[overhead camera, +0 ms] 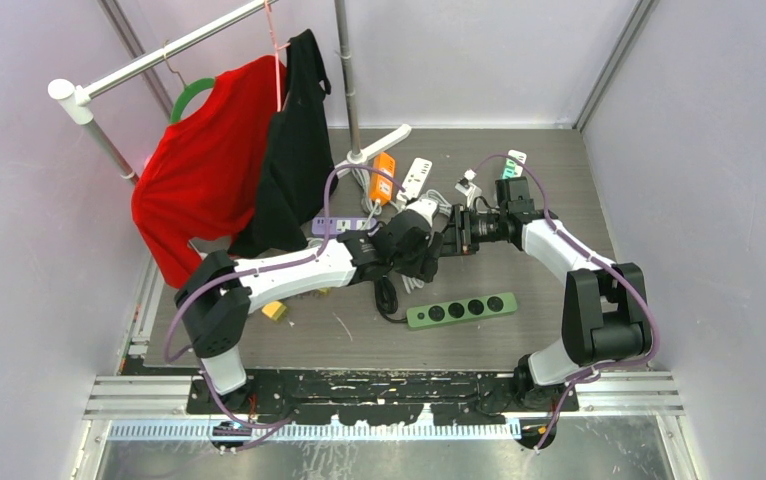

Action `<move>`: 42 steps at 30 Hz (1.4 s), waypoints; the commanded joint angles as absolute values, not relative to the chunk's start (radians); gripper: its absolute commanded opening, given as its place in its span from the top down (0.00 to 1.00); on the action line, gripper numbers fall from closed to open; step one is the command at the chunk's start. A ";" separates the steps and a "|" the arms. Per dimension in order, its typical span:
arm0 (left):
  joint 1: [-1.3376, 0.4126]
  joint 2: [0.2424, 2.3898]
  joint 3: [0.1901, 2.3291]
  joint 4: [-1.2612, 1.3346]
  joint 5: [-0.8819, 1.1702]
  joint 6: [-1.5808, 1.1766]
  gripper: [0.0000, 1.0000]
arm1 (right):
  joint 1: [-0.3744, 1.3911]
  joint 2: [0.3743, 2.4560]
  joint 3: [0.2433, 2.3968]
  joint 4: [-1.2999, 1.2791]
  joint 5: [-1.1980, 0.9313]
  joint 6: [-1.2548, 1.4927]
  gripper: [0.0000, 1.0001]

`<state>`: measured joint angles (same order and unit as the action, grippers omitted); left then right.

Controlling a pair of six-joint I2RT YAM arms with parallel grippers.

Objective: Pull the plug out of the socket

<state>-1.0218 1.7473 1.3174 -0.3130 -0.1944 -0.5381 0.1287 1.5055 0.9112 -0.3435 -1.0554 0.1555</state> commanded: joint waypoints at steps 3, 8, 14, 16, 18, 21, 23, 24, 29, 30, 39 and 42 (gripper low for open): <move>-1.023 1.763 1.374 -0.314 -0.219 -0.519 0.35 | 0.127 1.504 0.952 -0.305 -1.097 0.172 0.99; -1.023 1.764 1.375 -0.309 -0.219 -0.523 0.42 | 0.129 1.510 0.950 -0.308 -1.101 0.173 0.99; -1.023 1.767 1.379 -0.305 -0.208 -0.518 0.60 | 0.135 1.515 0.950 -0.310 -1.103 0.171 0.95; -1.023 1.768 1.379 -0.307 -0.206 -0.521 0.69 | 0.136 1.517 0.949 -0.308 -1.102 0.171 0.93; -1.023 1.768 1.377 -0.305 -0.201 -0.522 0.75 | 0.136 1.516 0.949 -0.309 -1.101 0.171 0.90; -1.023 1.761 1.368 -0.300 -0.199 -0.520 0.88 | 0.136 1.513 0.949 -0.312 -1.098 0.165 0.74; -1.024 1.747 1.348 -0.296 -0.207 -0.519 0.94 | 0.137 1.509 0.953 -0.319 -1.097 0.152 0.57; -1.023 1.738 1.335 -0.289 -0.212 -0.519 0.96 | 0.136 1.507 0.956 -0.330 -1.095 0.136 0.51; -1.022 1.666 1.202 -0.230 -0.242 -0.535 0.99 | 0.136 1.493 0.964 -0.359 -1.086 0.091 0.22; -1.021 1.653 1.176 -0.224 -0.253 -0.542 1.00 | 0.136 1.493 0.964 -0.361 -1.086 0.085 0.03; -1.012 1.498 0.957 -0.300 -0.399 -0.643 1.00 | 0.135 1.491 0.966 -0.377 -1.073 0.051 0.00; -1.012 1.422 0.890 -0.356 -0.473 -0.685 1.00 | 0.133 1.492 0.967 -0.381 -1.068 0.046 0.00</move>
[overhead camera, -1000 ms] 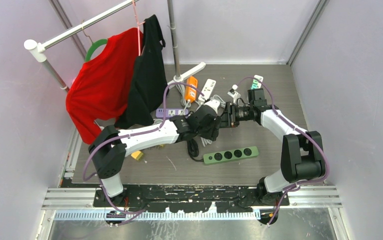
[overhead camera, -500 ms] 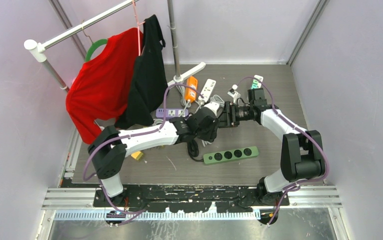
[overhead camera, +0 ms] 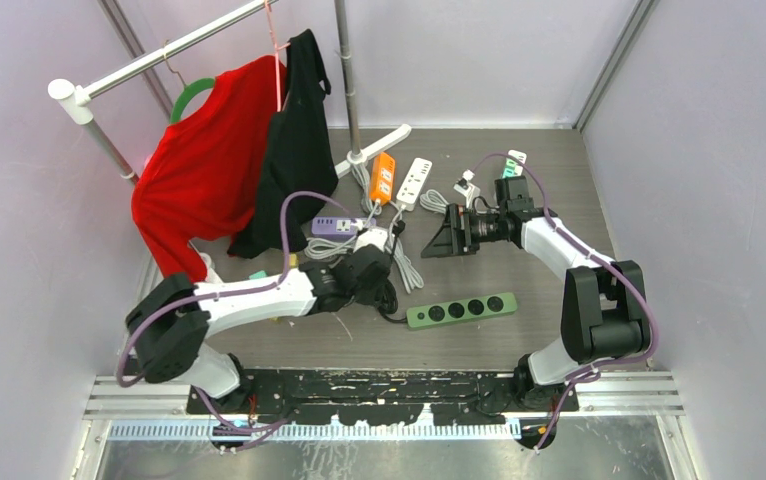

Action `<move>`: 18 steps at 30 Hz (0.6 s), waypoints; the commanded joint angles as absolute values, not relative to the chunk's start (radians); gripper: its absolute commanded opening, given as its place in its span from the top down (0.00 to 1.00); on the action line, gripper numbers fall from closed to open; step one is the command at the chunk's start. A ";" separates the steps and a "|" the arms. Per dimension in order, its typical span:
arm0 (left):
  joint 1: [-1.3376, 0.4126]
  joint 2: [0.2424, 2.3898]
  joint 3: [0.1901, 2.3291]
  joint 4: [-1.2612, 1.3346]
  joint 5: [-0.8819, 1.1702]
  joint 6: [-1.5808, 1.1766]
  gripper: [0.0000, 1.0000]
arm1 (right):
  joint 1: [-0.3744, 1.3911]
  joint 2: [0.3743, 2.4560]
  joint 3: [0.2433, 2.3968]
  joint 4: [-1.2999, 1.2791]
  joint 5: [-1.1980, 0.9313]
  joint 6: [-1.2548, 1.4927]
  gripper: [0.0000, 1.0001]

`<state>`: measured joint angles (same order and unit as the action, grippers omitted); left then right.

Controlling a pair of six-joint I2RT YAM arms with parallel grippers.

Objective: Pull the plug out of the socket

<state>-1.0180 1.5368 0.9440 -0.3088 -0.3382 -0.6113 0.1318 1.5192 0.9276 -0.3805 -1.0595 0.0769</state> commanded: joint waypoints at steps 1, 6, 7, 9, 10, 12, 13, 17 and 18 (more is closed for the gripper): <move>-1.012 1.394 0.865 -0.371 -0.496 -0.696 1.00 | 0.134 1.494 0.967 -0.383 -1.066 0.045 0.00; -1.010 1.220 0.740 -0.407 -0.623 -0.734 1.00 | 0.135 1.497 0.967 -0.388 -1.059 0.037 0.00; -1.008 1.188 0.719 -0.409 -0.639 -0.735 1.00 | 0.135 1.497 0.966 -0.388 -1.059 0.035 0.00; -0.995 1.136 0.681 -0.413 -0.653 -0.733 1.00 | 0.135 1.499 0.966 -0.389 -1.055 0.034 0.00; -0.985 1.113 0.669 -0.415 -0.653 -0.732 1.00 | 0.134 1.499 0.966 -0.388 -1.054 0.033 0.00; -0.960 1.073 0.651 -0.423 -0.649 -0.731 1.00 | 0.135 1.500 0.966 -0.388 -1.053 0.032 0.00; -0.945 1.051 0.646 -0.432 -0.644 -0.734 1.00 | 0.135 1.500 0.966 -0.388 -1.052 0.031 0.00; -0.847 1.004 0.622 -0.453 -0.572 -0.742 1.00 | 0.135 1.502 0.964 -0.389 -1.052 0.029 0.00; -0.832 1.006 0.621 -0.452 -0.560 -0.742 1.00 | 0.135 1.502 0.964 -0.388 -1.052 0.029 0.00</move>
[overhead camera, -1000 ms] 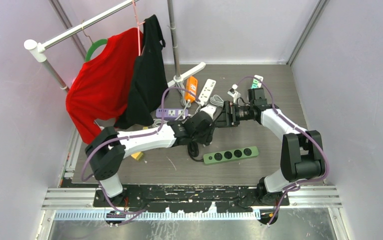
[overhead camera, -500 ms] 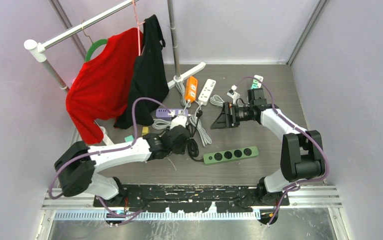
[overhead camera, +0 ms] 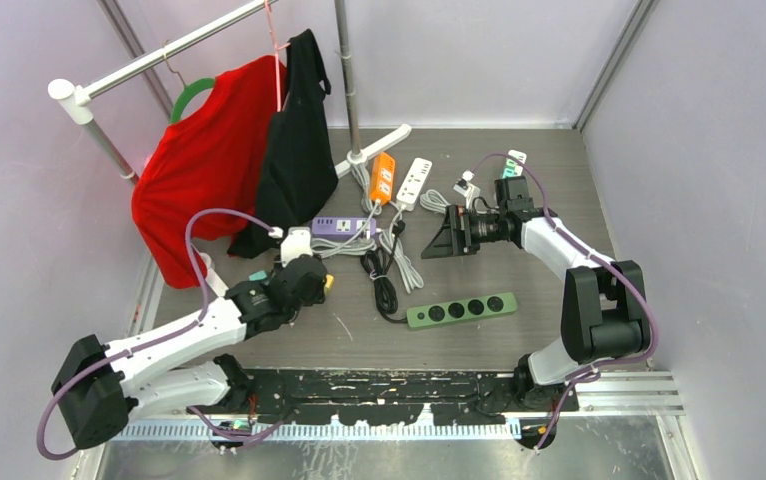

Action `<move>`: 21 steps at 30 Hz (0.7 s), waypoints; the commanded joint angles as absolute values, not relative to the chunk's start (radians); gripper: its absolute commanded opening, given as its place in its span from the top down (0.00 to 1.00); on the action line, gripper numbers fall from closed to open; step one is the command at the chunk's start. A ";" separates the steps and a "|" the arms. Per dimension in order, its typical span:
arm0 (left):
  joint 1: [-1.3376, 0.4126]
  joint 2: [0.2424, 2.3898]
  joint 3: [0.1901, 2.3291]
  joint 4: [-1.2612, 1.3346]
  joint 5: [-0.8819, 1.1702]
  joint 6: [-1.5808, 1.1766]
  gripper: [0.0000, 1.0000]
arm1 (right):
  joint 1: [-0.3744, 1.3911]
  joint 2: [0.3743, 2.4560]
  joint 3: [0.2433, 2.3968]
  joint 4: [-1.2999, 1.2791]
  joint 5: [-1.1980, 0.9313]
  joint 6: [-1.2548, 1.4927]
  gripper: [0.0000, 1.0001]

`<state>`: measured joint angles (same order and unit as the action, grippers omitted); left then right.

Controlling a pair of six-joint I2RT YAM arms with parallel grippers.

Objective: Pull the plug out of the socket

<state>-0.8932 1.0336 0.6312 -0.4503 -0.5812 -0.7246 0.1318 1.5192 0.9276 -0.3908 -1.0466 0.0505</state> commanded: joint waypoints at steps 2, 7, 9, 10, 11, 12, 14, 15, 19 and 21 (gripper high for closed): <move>-0.801 1.017 0.625 -0.451 -0.535 -0.741 1.00 | 0.135 1.502 0.963 -0.389 -1.052 0.029 0.00; -0.735 1.059 0.638 -0.421 -0.488 -0.728 1.00 | 0.135 1.502 0.960 -0.387 -1.054 0.028 0.00; -0.713 1.081 0.649 -0.406 -0.475 -0.721 1.00 | 0.135 1.502 0.961 -0.388 -1.054 0.028 0.00; -0.700 1.096 0.652 -0.397 -0.471 -0.718 1.00 | 0.135 1.502 0.962 -0.387 -1.054 0.028 0.00; -0.690 1.109 0.656 -0.388 -0.466 -0.716 1.00 | 0.134 1.502 0.961 -0.388 -1.055 0.028 0.00; -0.681 1.123 0.661 -0.379 -0.459 -0.712 1.00 | 0.135 1.502 0.961 -0.388 -1.055 0.028 0.00; -0.665 1.153 0.672 -0.365 -0.450 -0.707 1.00 | 0.135 1.500 0.962 -0.388 -1.055 0.028 0.00; -0.657 1.169 0.679 -0.362 -0.448 -0.706 1.00 | 0.134 1.500 0.961 -0.388 -1.055 0.028 0.00; -0.640 1.229 0.710 -0.362 -0.448 -0.696 0.99 | 0.135 1.499 0.960 -0.388 -1.053 0.026 0.00; -0.637 1.253 0.725 -0.364 -0.446 -0.686 0.92 | 0.134 1.500 0.961 -0.388 -1.055 0.026 0.00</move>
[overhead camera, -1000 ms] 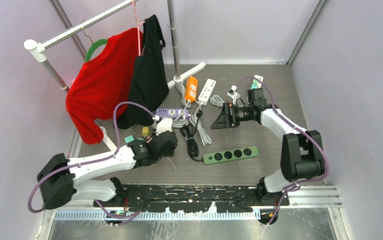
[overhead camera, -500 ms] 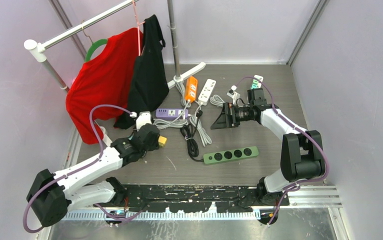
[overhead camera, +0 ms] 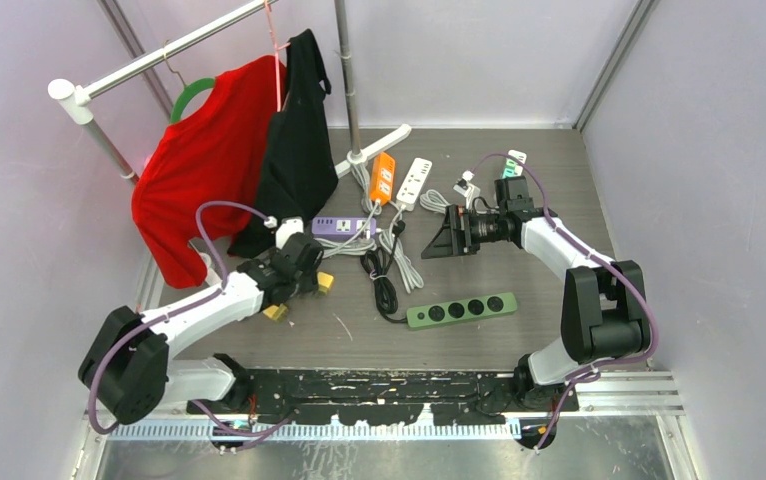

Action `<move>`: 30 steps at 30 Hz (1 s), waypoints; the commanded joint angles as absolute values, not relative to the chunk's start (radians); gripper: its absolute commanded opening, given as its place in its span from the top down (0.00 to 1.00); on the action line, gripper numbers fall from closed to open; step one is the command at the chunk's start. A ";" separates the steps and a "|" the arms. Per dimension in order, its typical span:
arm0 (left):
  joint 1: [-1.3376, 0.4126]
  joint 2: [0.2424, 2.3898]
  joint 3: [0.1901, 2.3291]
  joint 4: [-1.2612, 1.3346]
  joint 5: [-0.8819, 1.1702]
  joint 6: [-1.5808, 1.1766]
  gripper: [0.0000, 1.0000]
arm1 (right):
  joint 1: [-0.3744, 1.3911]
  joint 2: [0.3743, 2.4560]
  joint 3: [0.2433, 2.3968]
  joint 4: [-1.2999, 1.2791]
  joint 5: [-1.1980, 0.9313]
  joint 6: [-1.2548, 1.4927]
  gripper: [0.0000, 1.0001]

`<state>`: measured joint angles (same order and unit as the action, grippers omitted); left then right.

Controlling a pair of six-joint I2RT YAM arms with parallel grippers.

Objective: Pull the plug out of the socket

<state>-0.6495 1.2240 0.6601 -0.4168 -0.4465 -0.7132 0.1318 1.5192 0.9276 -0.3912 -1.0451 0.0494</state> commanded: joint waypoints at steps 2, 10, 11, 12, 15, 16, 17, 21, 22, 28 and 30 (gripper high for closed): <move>-0.636 1.262 0.734 -0.361 -0.443 -0.679 0.84 | 0.135 1.501 0.961 -0.388 -1.054 0.026 0.00; -0.624 1.314 0.733 -0.343 -0.434 -0.672 0.69 | 0.135 1.502 0.962 -0.389 -1.054 0.025 0.00; -0.623 1.315 0.735 -0.343 -0.433 -0.671 0.69 | 0.134 1.502 0.961 -0.389 -1.054 0.025 0.00; -0.621 1.317 0.736 -0.342 -0.432 -0.669 0.69 | 0.135 1.502 0.962 -0.389 -1.053 0.025 0.00; -0.618 1.317 0.740 -0.346 -0.429 -0.666 0.59 | 0.134 1.502 0.961 -0.390 -1.054 0.023 0.00; -0.618 1.316 0.742 -0.347 -0.428 -0.665 0.56 | 0.134 1.502 0.961 -0.390 -1.053 0.022 0.00; -0.617 1.313 0.743 -0.350 -0.428 -0.664 0.53 | 0.135 1.502 0.962 -0.390 -1.054 0.023 0.00; -0.617 1.298 0.744 -0.355 -0.420 -0.666 0.41 | 0.135 1.502 0.961 -0.391 -1.054 0.023 0.00; -0.617 1.292 0.743 -0.357 -0.419 -0.667 0.38 | 0.135 1.502 0.962 -0.392 -1.053 0.022 0.00; -0.617 1.242 0.741 -0.374 -0.388 -0.672 0.33 | 0.135 1.497 0.964 -0.396 -1.052 0.014 0.00; -0.617 1.219 0.738 -0.379 -0.367 -0.673 0.32 | 0.135 1.495 0.967 -0.406 -1.048 0.002 0.00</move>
<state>-0.6212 1.2964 0.7048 -0.3897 -0.3973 -0.6724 0.1318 1.5188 0.9276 -0.3935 -1.0451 0.0341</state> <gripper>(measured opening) 0.675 0.996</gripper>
